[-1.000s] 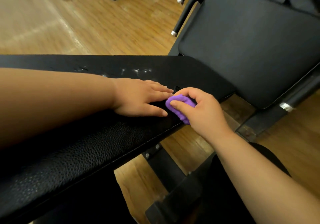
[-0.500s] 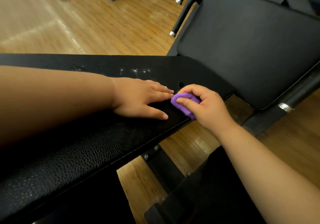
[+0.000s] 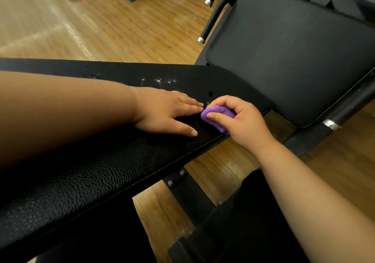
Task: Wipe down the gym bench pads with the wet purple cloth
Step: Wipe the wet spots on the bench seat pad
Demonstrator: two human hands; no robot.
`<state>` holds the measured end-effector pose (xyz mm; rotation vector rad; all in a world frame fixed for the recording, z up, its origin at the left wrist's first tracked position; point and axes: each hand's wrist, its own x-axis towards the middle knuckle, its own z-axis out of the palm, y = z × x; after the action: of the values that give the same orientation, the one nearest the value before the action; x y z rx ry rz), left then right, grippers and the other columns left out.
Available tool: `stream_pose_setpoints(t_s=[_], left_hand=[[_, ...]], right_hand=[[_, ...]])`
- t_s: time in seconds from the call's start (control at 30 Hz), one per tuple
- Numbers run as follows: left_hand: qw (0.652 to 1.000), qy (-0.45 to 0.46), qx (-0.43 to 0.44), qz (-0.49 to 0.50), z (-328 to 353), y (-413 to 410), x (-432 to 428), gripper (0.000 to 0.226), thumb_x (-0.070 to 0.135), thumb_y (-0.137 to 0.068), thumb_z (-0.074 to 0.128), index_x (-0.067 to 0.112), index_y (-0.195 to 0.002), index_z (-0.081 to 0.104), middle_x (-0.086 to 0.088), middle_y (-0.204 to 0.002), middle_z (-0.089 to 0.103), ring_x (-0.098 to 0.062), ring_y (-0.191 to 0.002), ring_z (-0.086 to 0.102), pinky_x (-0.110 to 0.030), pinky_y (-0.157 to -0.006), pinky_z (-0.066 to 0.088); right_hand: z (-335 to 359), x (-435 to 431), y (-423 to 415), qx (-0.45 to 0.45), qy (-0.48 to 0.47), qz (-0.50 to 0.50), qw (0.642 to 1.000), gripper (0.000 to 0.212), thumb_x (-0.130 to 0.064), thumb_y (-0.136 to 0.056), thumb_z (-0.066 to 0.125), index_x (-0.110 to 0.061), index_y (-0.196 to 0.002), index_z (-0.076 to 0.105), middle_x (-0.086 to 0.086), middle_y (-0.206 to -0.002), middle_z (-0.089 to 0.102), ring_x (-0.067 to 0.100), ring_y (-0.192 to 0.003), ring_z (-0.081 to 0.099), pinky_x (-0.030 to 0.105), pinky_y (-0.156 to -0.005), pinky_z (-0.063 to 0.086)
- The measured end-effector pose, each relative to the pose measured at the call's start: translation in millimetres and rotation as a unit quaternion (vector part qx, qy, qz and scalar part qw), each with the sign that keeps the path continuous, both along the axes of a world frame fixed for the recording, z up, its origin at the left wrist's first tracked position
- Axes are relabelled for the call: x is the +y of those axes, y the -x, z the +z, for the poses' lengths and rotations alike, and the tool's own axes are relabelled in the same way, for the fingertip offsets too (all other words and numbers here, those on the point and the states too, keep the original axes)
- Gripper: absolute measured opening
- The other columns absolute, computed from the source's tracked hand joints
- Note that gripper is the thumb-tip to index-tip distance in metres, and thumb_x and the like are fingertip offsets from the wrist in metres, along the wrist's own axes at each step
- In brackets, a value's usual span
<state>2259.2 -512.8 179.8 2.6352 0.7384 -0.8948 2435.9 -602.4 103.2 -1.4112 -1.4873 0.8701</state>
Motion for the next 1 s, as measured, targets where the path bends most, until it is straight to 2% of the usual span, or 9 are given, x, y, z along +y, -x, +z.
stream_pose_setpoints(t_s=[0.17,0.3,0.37,0.47,0.57,0.63,0.77,0.9,1.0], left_hand=[[1.0,-0.002,0.006,0.0,0,0,0,0.082,0.068,-0.084,0.026,0.03,-0.154,0.006,0.013,-0.162,0.003,-0.005,-0.148,-0.001,-0.028,-0.121,0.003],[1.0,0.0,-0.001,0.003,-1,1,1,0.076,0.065,-0.091,0.031,0.03,-0.154,0.006,0.013,-0.162,0.003,-0.005,-0.148,-0.001,-0.027,-0.12,0.003],[1.0,0.001,-0.005,0.0,-1,0,1,0.079,0.071,-0.09,0.029,0.03,-0.154,0.008,0.011,-0.162,0.005,-0.005,-0.148,0.0,-0.028,-0.12,0.004],[1.0,0.001,0.005,0.0,2,0,-1,0.088,0.072,-0.078,0.022,0.03,-0.154,0.007,0.011,-0.162,0.004,-0.005,-0.148,-0.001,-0.028,-0.12,0.004],[1.0,-0.002,0.006,0.002,1,0,0,0.077,0.064,-0.089,0.029,0.03,-0.154,0.006,0.014,-0.162,0.001,-0.004,-0.147,-0.002,-0.026,-0.118,0.003],[1.0,-0.002,0.004,0.001,1,-1,0,0.074,0.061,-0.092,0.032,0.03,-0.155,0.006,0.014,-0.162,0.002,-0.004,-0.147,-0.001,-0.025,-0.117,0.003],[1.0,-0.002,-0.006,-0.007,-1,-4,0,0.073,0.06,-0.093,0.033,0.029,-0.155,0.01,0.01,-0.162,0.006,-0.006,-0.148,0.001,-0.024,-0.118,0.004],[1.0,0.006,0.011,-0.006,1,-5,1,0.089,0.072,-0.078,0.023,0.03,-0.155,0.007,0.014,-0.162,0.003,-0.004,-0.147,0.0,-0.029,-0.121,0.005],[1.0,0.008,0.012,-0.01,1,-6,1,0.094,0.073,-0.072,0.019,0.03,-0.154,0.008,0.013,-0.162,0.003,-0.005,-0.147,-0.001,-0.031,-0.121,0.005]], right_hand=[[1,-4,-9,-0.001,0.013,-0.003,1.0,0.02,-0.019,-0.087,0.07,-0.038,-0.085,0.064,-0.01,-0.093,0.067,0.001,-0.085,0.061,0.007,-0.063,0.048],[-2,0,-4,-0.034,0.008,-0.036,0.999,0.02,-0.022,-0.088,0.068,-0.041,-0.085,0.063,-0.016,-0.091,0.064,-0.009,-0.088,0.056,0.002,-0.068,0.043],[-1,-7,8,-0.012,-0.018,-0.011,1.0,0.017,-0.022,-0.086,0.071,-0.038,-0.086,0.066,-0.016,-0.091,0.065,-0.004,-0.091,0.059,0.006,-0.071,0.044],[1,-10,2,0.02,-0.009,0.011,1.0,0.018,-0.019,-0.086,0.07,-0.036,-0.086,0.066,-0.012,-0.091,0.067,0.001,-0.084,0.062,0.008,-0.064,0.047],[-4,2,-15,-0.015,0.025,-0.037,0.999,0.022,-0.019,-0.088,0.068,-0.041,-0.084,0.063,-0.013,-0.091,0.065,-0.004,-0.086,0.06,0.004,-0.063,0.044],[-6,4,-11,-0.034,0.02,-0.054,0.998,0.024,-0.02,-0.088,0.068,-0.043,-0.083,0.062,-0.016,-0.092,0.065,-0.005,-0.09,0.058,0.002,-0.066,0.042],[-4,-9,6,-0.003,-0.031,0.004,1.0,0.021,-0.019,-0.086,0.071,-0.04,-0.086,0.065,-0.017,-0.091,0.066,-0.004,-0.092,0.059,0.006,-0.073,0.044],[-10,0,-15,-0.004,0.016,-0.039,0.999,0.025,-0.017,-0.09,0.066,-0.041,-0.087,0.062,-0.015,-0.091,0.065,-0.008,-0.085,0.058,0.005,-0.067,0.045],[-8,2,-11,-0.013,0.014,-0.033,0.999,0.023,-0.019,-0.088,0.067,-0.042,-0.086,0.063,-0.017,-0.088,0.066,-0.009,-0.09,0.057,0.004,-0.07,0.043]])
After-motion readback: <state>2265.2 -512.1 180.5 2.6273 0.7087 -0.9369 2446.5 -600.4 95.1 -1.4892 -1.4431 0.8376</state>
